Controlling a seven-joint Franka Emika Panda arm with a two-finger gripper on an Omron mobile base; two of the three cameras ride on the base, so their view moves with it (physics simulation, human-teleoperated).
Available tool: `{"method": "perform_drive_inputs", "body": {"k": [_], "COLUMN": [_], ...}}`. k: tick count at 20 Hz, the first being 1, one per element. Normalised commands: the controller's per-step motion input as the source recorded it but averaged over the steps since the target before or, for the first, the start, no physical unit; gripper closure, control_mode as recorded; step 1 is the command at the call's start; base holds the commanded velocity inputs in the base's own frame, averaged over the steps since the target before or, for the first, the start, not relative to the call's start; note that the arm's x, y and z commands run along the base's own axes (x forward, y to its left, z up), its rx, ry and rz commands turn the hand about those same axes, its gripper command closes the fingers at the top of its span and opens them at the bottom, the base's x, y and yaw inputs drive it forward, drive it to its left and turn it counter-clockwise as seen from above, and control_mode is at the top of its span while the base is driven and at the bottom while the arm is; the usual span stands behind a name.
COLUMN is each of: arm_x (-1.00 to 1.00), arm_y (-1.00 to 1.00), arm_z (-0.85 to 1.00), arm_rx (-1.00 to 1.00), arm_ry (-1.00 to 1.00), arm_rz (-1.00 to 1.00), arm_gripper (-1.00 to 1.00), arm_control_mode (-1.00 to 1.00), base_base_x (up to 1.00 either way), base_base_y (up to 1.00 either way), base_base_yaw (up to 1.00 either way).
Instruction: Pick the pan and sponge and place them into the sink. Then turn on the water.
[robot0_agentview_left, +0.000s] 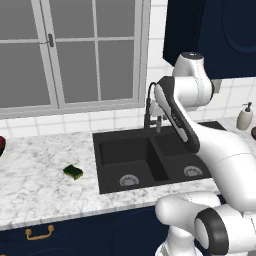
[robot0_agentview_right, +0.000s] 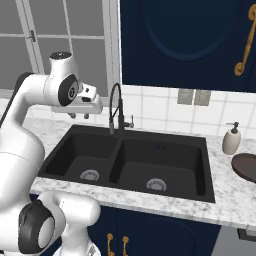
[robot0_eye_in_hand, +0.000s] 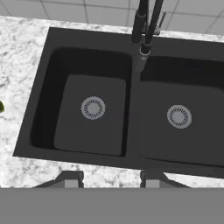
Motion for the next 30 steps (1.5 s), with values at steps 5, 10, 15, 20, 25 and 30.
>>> {"method": "perform_drive_inputs", "body": {"k": [5, 10, 15, 20, 25, 30], "arm_x": [-0.05, -0.02, 0.0, 0.14, 0.47, 0.42], "arm_y": [0.73, 1.0, 0.85, 0.71, 0.98, 0.71], "arm_z": [-0.09, -0.32, -0.39, -0.48, -0.45, -0.42], "arm_rx": [0.0, 0.0, -0.12, -0.19, -0.13, -0.02], "arm_ry": [0.0, 0.08, 0.24, 0.14, 0.11, 0.14], "arm_rz": [0.02, 0.26, 0.21, 0.05, 0.0, 0.05], "arm_gripper": [-1.0, -1.0, -1.0, -1.0, -1.0, -1.0], "arm_control_mode": [-1.0, -1.0, -1.0, -1.0, -1.0, -1.0], "base_base_x": [0.0, 0.0, 0.0, 0.0, 0.0, 0.0], "base_base_y": [0.0, 0.0, 0.0, 0.0, 0.0, 0.0], "base_base_yaw": [0.0, 0.0, 0.0, 0.0, 0.0, 0.0]}}
